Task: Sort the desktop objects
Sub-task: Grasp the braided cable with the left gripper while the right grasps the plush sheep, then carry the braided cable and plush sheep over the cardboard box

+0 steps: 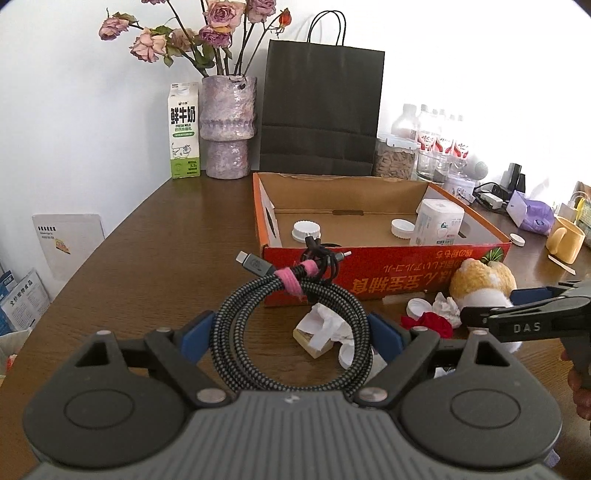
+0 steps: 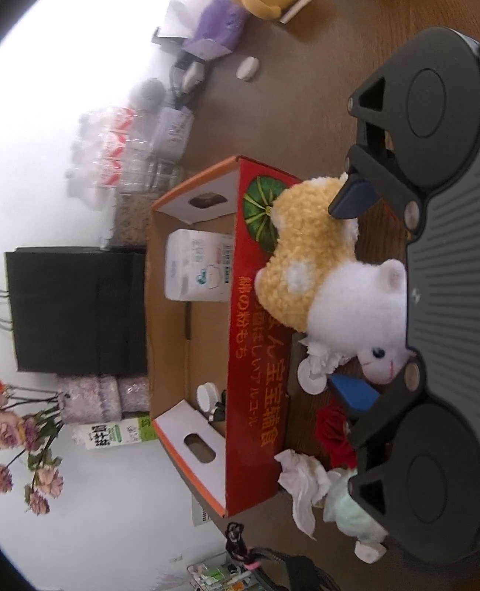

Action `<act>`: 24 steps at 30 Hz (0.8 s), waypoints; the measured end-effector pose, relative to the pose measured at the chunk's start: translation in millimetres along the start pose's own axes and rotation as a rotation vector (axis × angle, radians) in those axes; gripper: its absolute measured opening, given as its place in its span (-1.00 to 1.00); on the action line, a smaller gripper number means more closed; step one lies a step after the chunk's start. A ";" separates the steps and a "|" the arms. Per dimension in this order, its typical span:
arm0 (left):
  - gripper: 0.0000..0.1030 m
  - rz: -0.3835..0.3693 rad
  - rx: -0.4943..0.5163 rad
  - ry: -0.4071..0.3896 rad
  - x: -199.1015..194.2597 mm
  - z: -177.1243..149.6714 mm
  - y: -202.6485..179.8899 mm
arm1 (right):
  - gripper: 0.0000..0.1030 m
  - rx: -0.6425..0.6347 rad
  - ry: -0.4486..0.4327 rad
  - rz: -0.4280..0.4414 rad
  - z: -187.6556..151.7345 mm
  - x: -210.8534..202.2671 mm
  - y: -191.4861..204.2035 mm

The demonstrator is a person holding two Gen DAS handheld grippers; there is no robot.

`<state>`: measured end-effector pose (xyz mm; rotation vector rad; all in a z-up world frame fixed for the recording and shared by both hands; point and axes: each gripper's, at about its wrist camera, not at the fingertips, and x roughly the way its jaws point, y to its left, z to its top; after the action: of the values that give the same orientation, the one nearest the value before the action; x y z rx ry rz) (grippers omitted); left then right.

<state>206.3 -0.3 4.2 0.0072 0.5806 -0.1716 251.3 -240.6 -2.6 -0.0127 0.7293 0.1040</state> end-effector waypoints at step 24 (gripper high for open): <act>0.72 0.001 -0.001 -0.025 0.2 12.5 -8.1 | -0.09 0.031 -0.113 0.043 4.8 -35.8 -7.6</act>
<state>212.0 -9.0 14.9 0.0041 0.5558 -0.1705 228.7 -251.2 24.7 0.0378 0.6181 0.1334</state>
